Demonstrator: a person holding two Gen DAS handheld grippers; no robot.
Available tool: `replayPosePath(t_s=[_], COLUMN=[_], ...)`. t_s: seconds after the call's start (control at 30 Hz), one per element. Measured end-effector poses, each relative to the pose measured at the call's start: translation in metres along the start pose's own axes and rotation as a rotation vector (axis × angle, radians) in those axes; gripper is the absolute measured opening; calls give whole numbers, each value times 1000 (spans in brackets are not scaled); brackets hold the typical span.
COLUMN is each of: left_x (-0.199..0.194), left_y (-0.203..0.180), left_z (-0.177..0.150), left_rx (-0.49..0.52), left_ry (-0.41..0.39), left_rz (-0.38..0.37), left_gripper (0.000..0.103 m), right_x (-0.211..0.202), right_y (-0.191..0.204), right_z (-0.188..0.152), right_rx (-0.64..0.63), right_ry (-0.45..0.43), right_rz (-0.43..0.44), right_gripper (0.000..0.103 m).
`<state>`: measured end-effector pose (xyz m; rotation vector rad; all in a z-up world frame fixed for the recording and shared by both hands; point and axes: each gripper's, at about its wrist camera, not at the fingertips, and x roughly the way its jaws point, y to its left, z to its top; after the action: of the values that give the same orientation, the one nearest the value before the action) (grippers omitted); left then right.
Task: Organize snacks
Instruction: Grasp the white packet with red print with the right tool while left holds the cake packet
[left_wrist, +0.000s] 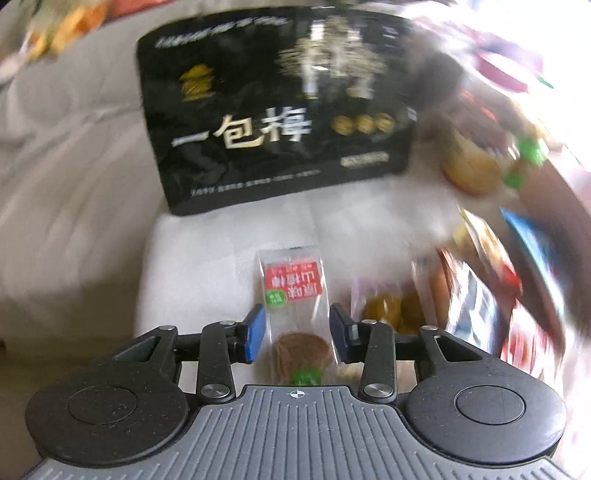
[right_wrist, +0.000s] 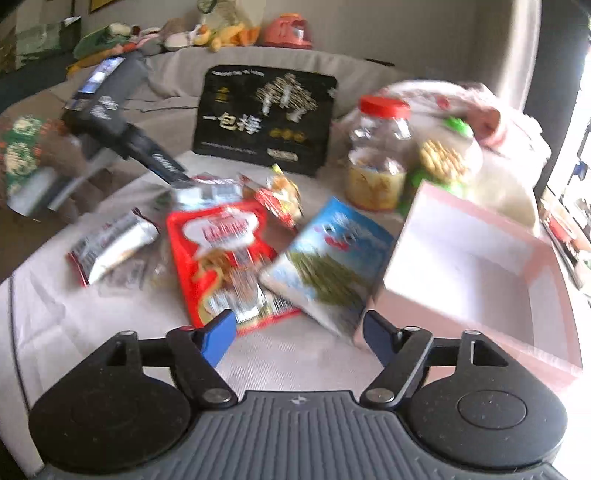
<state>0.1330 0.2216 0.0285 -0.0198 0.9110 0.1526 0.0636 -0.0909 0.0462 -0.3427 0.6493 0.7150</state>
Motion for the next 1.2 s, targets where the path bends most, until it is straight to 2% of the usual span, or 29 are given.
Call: replayPosePath(t_s=[0.17,0.23,0.3,0.37,0.43,0.53,0.63,0.7,0.8,0.9,0.97,1.03,1.2], left_x=[-9,-7,-4,-2,-2,-9,-16,-19,-31,-46,-63,-82,-125], left_y=[-3,0,7,19,33,39,38,42,55,65,74,85,102], left_z=[-12,-14,-13,-13,-18,-30,-44,-52,-65,-85,-104,-121,-155], left_rx=[164,170,132,75,16,26,36,-3,-80,-142,-202,-271,-403], left_ry=[18,14,14,8,4,-20,-83,-115,-139,-173,-202,-242,-336], left_rz=[8,13,3,-25,-63,-60,-77,-87,-124,-121,-132,-144,-130], left_gripper=[40,44,52,57,58,57,45,42,41,41,41,41,41], right_x=[20,28,27,25,23,20,16,12,13,28,45,64,103], right_y=[-6,-1,5,12,15,12,16,33,71,108,130,153,200], right_z=[-21,-26,-29,-30,-31,-31,-18,-3,23,46,59,69,85], right_rx=[60,47,37,8,-6,19,49,28,-9,-10,-17,-44,-109], right_ry=[76,97,83,83,78,87,82,52,32,55,75,85,70], right_rz=[-19,-44,-78,-105,-112,-93,-21,29,107,217,259,227,61], right_gripper=[79,79,84,85,85,85,85,85,85,85,85,85,86])
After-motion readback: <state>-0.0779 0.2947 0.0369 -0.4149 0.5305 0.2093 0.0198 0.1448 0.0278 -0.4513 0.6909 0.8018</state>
